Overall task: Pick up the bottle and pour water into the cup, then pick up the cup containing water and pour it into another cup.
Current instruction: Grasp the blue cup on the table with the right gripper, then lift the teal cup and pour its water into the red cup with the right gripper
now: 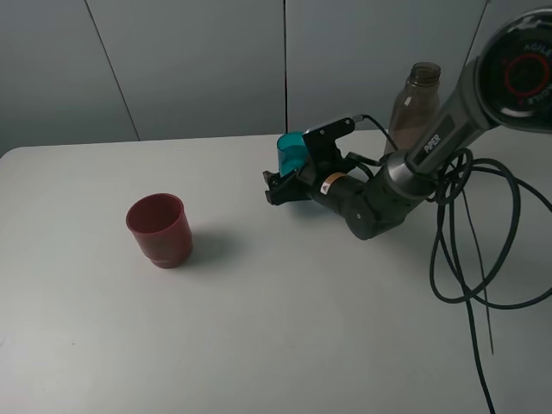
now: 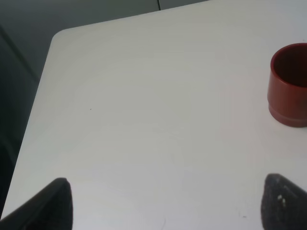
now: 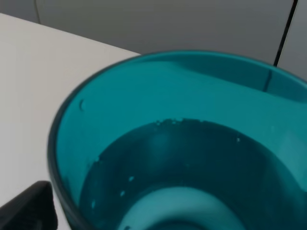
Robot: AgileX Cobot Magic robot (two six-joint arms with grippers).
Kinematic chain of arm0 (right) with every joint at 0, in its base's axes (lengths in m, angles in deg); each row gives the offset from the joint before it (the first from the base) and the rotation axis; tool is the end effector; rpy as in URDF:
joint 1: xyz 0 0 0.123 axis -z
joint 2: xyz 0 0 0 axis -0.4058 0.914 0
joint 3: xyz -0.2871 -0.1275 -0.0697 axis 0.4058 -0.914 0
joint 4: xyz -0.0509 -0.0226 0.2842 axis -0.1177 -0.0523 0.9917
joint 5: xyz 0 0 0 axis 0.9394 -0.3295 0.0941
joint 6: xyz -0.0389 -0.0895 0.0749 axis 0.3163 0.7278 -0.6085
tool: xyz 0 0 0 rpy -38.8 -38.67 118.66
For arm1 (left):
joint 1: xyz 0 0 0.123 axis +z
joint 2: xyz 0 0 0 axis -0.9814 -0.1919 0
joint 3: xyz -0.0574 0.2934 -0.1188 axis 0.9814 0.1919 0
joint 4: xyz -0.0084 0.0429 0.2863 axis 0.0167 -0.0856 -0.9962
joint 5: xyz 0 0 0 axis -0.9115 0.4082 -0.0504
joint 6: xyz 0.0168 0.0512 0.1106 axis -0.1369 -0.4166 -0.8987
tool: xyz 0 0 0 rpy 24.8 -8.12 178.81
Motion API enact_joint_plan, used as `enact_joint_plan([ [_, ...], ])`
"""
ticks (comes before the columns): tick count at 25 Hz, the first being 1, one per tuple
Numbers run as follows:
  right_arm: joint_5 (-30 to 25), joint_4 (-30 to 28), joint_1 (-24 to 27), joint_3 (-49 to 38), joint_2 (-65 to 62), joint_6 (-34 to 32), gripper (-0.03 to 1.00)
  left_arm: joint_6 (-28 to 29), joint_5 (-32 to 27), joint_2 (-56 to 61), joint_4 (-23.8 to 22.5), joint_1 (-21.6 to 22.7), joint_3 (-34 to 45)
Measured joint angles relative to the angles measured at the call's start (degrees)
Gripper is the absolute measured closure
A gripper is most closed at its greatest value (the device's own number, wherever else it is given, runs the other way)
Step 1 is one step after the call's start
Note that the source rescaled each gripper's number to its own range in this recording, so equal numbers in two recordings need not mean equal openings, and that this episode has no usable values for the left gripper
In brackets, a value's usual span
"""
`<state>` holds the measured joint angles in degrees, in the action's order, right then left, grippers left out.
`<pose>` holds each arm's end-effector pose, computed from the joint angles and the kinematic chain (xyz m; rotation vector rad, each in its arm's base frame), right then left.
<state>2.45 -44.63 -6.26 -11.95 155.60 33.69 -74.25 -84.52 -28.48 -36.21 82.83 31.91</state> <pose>0.4238 0.2422 0.0077 -0.5005 1.8747 0.3111 0.0162 0.0028 0.2825 0.1023 2.0633 0.1649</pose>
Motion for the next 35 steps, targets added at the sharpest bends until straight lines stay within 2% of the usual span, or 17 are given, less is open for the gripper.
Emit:
enact_joint_plan([
  [7,2.32,1.25,0.0,0.41,0.76,-0.11,0.04,0.0,0.0,0.0,0.0,0.0,0.0],
  [18,2.32,1.75,0.0,2.59,2.36,-0.94,0.05,0.0,0.0,0.0,0.0,0.0,0.0],
  [20,2.32,1.75,0.0,2.68,2.36,-0.94,0.14,-0.11,0.0,0.0,0.0,0.0,0.0],
  [22,2.32,1.75,0.0,2.68,2.36,-0.94,0.29,-0.11,0.0,0.0,0.0,0.0,0.0],
  [23,2.32,1.75,0.0,2.68,2.36,-0.94,0.44,-0.11,0.0,0.0,0.0,0.0,0.0],
  [25,2.32,1.87,0.0,2.68,2.36,-0.94,0.89,-0.11,0.0,0.0,0.0,0.0,0.0],
  [35,2.42,1.77,0.0,2.68,2.36,-1.06,0.9,-0.11,0.0,0.0,0.0,0.0,0.0],
])
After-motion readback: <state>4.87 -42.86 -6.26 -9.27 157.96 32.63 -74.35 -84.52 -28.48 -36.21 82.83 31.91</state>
